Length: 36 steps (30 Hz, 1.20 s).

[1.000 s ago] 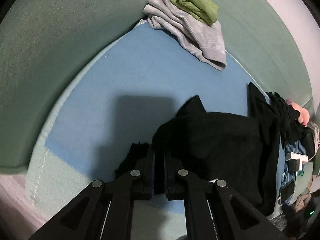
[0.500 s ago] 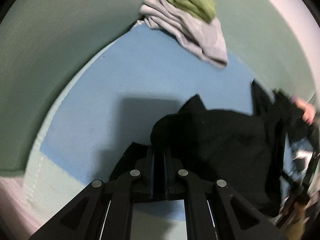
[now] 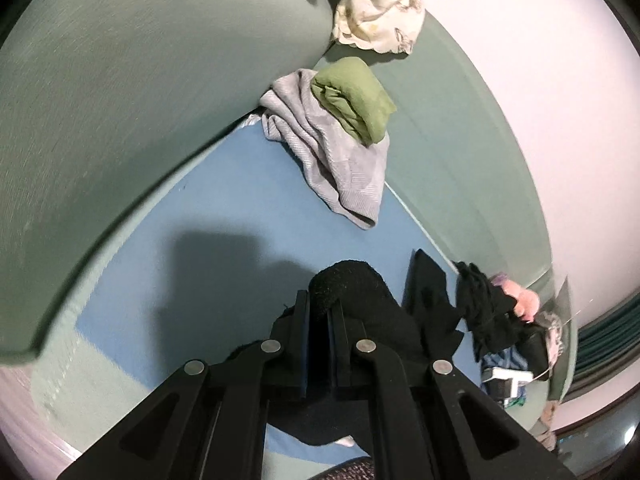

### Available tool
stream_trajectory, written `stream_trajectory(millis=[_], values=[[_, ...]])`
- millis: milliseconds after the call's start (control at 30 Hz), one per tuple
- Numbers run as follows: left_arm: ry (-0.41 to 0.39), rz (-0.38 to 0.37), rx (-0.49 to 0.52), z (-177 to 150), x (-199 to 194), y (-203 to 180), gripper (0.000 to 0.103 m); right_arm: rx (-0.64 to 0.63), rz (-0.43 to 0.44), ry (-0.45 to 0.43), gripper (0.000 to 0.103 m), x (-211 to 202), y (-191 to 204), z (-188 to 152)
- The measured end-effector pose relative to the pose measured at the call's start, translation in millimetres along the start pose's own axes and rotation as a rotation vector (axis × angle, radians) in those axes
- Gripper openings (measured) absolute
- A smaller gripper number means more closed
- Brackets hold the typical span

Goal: Fold clothes

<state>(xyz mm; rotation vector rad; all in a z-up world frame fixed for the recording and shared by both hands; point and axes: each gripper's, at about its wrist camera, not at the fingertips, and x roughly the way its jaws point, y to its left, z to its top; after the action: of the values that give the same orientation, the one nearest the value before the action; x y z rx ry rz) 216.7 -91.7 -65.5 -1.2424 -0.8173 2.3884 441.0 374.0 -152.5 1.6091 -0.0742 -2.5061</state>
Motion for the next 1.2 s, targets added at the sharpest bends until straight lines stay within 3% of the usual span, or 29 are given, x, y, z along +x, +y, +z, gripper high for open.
stream_trajectory(millis=[67, 200, 333, 467, 500, 533, 567, 633, 767, 833, 933, 967, 1000, 1033, 1067, 1133, 1200], values=[[0.006, 0.014, 0.001, 2, 2, -1, 0.007, -0.039, 0.01, -0.124, 0.072, -20, -9, 46], [0.022, 0.051, 0.0, 4, 11, 4, 0.007, -0.144, -0.154, -0.248, 0.073, 2, -22, 148], [0.061, 0.11, 0.046, 8, 22, 7, 0.007, -0.28, -0.145, -0.182, 0.068, 71, -26, 230], [0.093, 0.123, 0.062, 16, 34, 12, 0.007, -0.298, -0.1, -0.139, 0.068, 136, -29, 275], [0.097, 0.136, 0.06, 18, 37, 14, 0.007, -0.315, -0.084, -0.115, 0.058, 148, -26, 281], [0.103, 0.142, 0.039, 20, 39, 17, 0.007, -0.331, -0.068, -0.09, 0.014, 161, -22, 287], [0.11, 0.147, 0.016, 21, 41, 20, 0.007, -0.348, -0.052, -0.066, 0.002, 174, -18, 293], [0.105, 0.142, 0.017, 28, 43, 19, 0.007, -0.347, -0.062, -0.081, 0.002, 174, -18, 313], [0.099, 0.11, 0.094, 52, 60, -2, 0.007, -0.264, -0.132, -0.263, 0.002, 127, -34, 390], [0.098, 0.148, 0.152, 67, 84, -16, 0.007, -0.237, -0.151, -0.309, 0.002, 117, -35, 430], [0.074, 0.273, 0.242, 86, 129, -30, 0.007, -0.221, -0.258, -0.337, 0.005, 140, -30, 469], [0.059, 0.321, 0.256, 90, 144, -30, 0.007, -0.204, -0.302, -0.344, 0.031, 150, -31, 475], [0.053, 0.354, 0.251, 92, 158, -27, 0.009, -0.157, -0.346, -0.348, 0.07, 160, -37, 476], [0.049, 0.355, 0.232, 94, 167, -23, 0.011, -0.088, -0.378, -0.334, 0.081, 170, -47, 476], [0.045, 0.352, 0.21, 95, 176, -20, 0.016, 0.001, -0.357, -0.313, 0.081, 174, -64, 472], [0.014, 0.293, 0.167, 92, 166, -14, 0.034, 0.209, -0.23, -0.281, 0.077, 170, -107, 453], [-0.027, 0.194, 0.118, 85, 142, -8, 0.067, 0.4, -0.049, -0.299, 0.072, 150, -150, 424]])
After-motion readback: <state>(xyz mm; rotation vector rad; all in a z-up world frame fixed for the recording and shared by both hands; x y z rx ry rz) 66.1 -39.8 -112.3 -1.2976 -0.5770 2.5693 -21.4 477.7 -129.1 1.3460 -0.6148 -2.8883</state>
